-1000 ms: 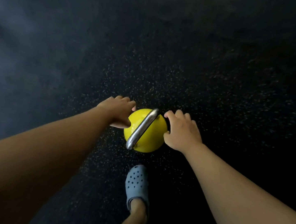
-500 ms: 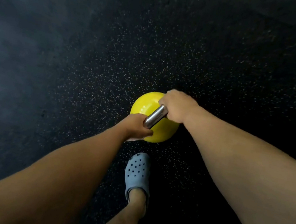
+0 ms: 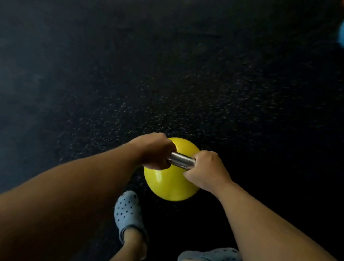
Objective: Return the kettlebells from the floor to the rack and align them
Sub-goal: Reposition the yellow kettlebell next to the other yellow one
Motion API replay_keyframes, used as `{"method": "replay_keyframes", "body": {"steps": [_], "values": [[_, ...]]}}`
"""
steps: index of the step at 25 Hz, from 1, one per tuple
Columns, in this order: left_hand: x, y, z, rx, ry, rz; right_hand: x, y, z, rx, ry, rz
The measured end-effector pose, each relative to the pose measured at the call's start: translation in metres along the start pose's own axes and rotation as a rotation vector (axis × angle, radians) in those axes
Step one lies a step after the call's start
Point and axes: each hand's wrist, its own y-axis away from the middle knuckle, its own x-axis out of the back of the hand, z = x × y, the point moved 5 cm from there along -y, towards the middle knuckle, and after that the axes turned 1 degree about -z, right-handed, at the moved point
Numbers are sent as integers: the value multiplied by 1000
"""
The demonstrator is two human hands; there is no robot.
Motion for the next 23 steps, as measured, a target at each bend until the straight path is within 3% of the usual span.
{"method": "replay_keyframes", "body": {"steps": [4,11,18,23], "values": [[68,-37,128,-149,-119,46,97,74,82,-98,-37,207],[180,-75,424,-533,-415,142,253,255,254,-332,-109,641],[210,-87,659,-947,-608,324,322,413,379,-649,-86,952],[208,-103,762,-1156,-667,363,338,469,439,-876,-106,1086]]}}
